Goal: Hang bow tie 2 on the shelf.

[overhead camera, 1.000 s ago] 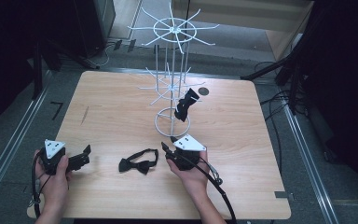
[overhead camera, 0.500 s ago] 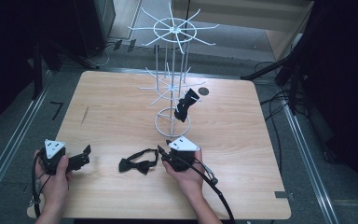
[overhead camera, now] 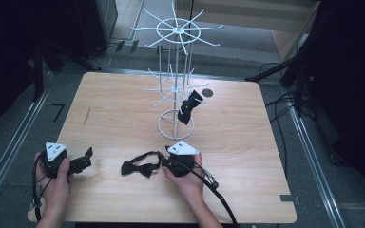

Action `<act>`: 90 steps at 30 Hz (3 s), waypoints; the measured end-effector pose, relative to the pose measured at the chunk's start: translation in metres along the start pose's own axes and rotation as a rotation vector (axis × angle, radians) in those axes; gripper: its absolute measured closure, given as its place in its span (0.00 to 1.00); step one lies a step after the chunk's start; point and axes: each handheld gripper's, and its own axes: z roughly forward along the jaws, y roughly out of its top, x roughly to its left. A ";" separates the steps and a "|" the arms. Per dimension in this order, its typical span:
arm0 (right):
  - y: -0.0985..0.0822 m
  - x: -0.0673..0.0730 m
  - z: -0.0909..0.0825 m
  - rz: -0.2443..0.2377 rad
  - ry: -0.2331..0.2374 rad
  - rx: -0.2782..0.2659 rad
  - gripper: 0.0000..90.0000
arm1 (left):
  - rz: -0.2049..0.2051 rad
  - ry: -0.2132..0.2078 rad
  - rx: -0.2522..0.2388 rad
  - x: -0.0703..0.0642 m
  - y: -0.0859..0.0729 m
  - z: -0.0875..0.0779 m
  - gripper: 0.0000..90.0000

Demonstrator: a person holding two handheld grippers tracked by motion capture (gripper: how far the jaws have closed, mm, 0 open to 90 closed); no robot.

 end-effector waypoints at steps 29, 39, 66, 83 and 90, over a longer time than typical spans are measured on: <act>-0.006 0.004 0.010 0.002 -0.007 0.103 0.75 | 0.001 -0.001 0.000 0.000 0.000 0.000 0.00; -0.006 0.003 0.011 -0.003 -0.015 0.133 0.90 | 0.002 -0.001 0.000 0.000 0.000 0.000 0.00; 0.010 0.002 -0.017 -0.028 -0.052 -0.023 1.00 | 0.002 -0.001 0.000 0.000 0.000 0.000 0.00; 0.030 -0.006 -0.041 -0.030 -0.081 -0.114 1.00 | 0.003 0.000 0.000 0.000 0.000 0.000 0.00; 0.037 -0.010 -0.051 -0.027 -0.098 -0.153 1.00 | 0.000 0.001 0.002 0.000 0.000 0.000 0.00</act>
